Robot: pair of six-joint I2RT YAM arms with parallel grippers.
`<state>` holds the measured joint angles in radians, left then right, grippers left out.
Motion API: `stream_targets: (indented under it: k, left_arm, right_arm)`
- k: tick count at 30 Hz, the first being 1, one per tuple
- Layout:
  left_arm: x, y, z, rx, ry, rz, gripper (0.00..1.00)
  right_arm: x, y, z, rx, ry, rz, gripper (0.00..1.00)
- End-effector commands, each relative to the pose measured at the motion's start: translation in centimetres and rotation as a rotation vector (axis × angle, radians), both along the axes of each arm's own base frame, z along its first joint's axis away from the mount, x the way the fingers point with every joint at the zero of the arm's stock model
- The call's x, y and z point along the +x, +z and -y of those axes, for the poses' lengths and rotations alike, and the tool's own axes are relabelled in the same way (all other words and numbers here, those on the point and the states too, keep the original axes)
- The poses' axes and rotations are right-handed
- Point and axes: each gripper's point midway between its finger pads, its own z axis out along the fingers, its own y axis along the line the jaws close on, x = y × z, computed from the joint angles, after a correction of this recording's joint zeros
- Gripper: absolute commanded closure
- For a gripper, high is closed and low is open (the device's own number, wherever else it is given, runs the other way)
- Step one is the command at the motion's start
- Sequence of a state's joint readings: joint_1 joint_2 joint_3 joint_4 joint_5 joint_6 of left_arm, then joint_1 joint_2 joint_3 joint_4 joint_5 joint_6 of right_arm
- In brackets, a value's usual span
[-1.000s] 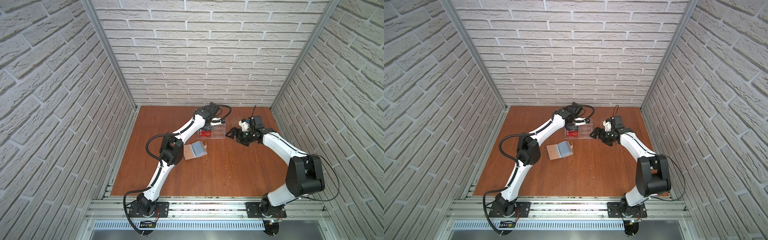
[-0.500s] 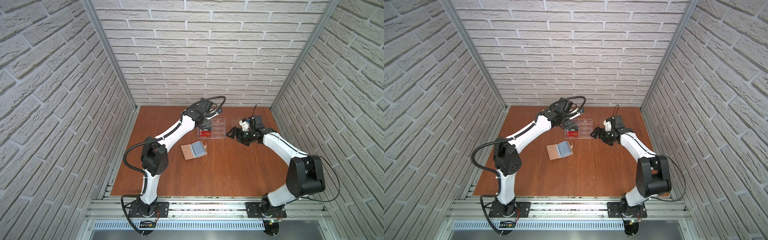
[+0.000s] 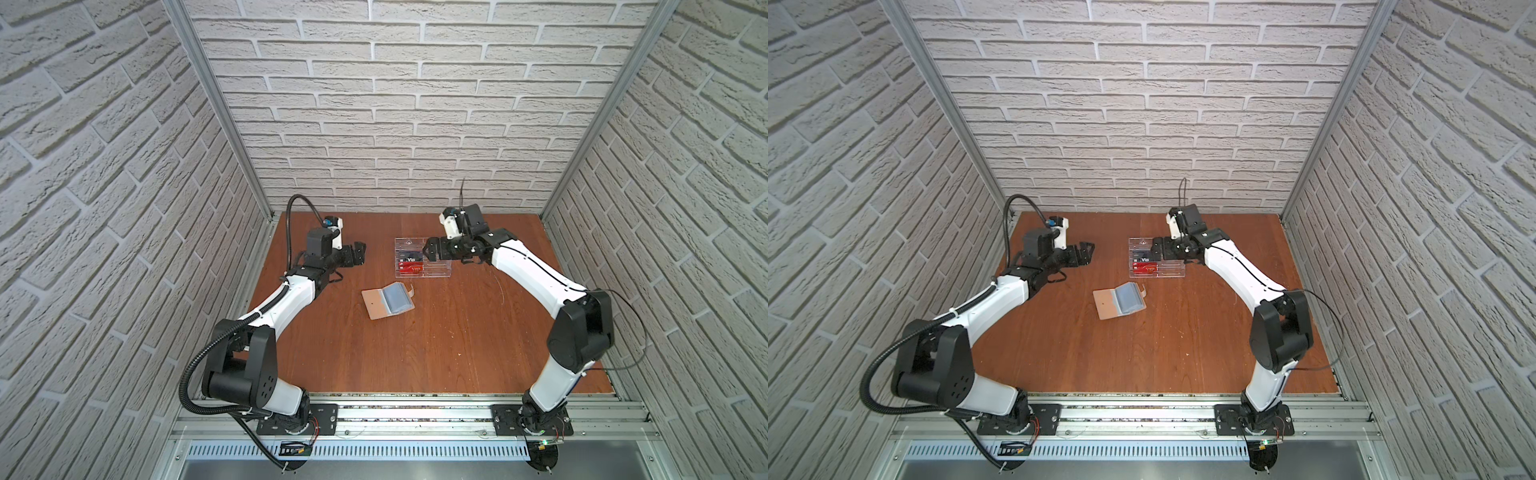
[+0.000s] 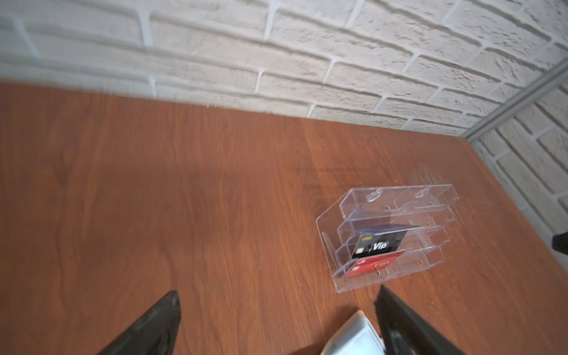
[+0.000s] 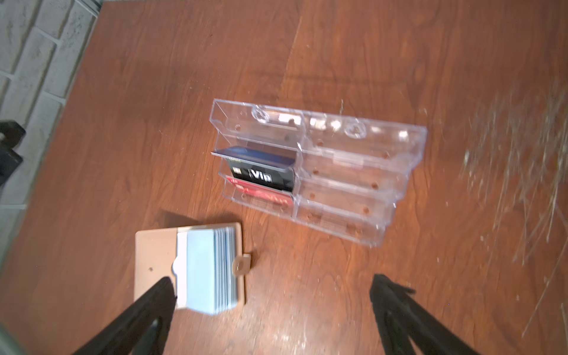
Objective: Take the credit cards out of the card holder
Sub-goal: Touch the credit card in the storage box.
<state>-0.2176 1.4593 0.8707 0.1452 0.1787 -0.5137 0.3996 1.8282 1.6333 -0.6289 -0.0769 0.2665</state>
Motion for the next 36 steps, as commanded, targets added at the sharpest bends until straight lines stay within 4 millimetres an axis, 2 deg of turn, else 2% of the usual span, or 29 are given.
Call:
stream_targets:
  k: [1,5,6,7,14,17,26,36]
  left_arm:
    - [-0.3,4.3,1.2,-0.278,0.048,0.11,0.02]
    - [-1.6,3.2,1.1,-0.337,0.1,0.098,0.02]
    - [-1.8,3.1,1.2,-0.354,0.104,0.096,0.02]
    - [-2.0,2.9,1.5,-0.36,0.1,0.092,0.02]
    - [-3.4,2.7,4.8,-0.323,0.014,0.084,0.02]
    - [-3.7,2.5,5.4,-0.306,-0.006,0.085,0.02]
    - [-4.4,2.4,5.4,-0.279,-0.013,0.094,0.02]
    - [-4.8,2.6,5.9,-0.228,-0.031,0.111,0.02]
  right_arm:
    - [0.2,-1.3,0.4,-0.198,0.036,-0.012,0.0]
    - [0.9,-2.1,-0.7,-0.284,0.058,0.001,0.0]
    - [1.2,-3.4,-1.0,-0.32,0.057,-0.017,0.0]
    - [1.4,-3.8,-1.1,-0.34,0.056,-0.02,0.0]
    - [3.3,-5.2,-1.7,-0.41,-0.002,-0.006,0.0]
    - [4.2,-5.3,-2.0,-0.424,-0.02,0.004,0.0]
    - [6.7,-5.4,-1.7,-0.467,-0.124,0.03,0.0]
    - [7.9,-5.0,-2.9,-0.423,-0.135,0.046,0.0]
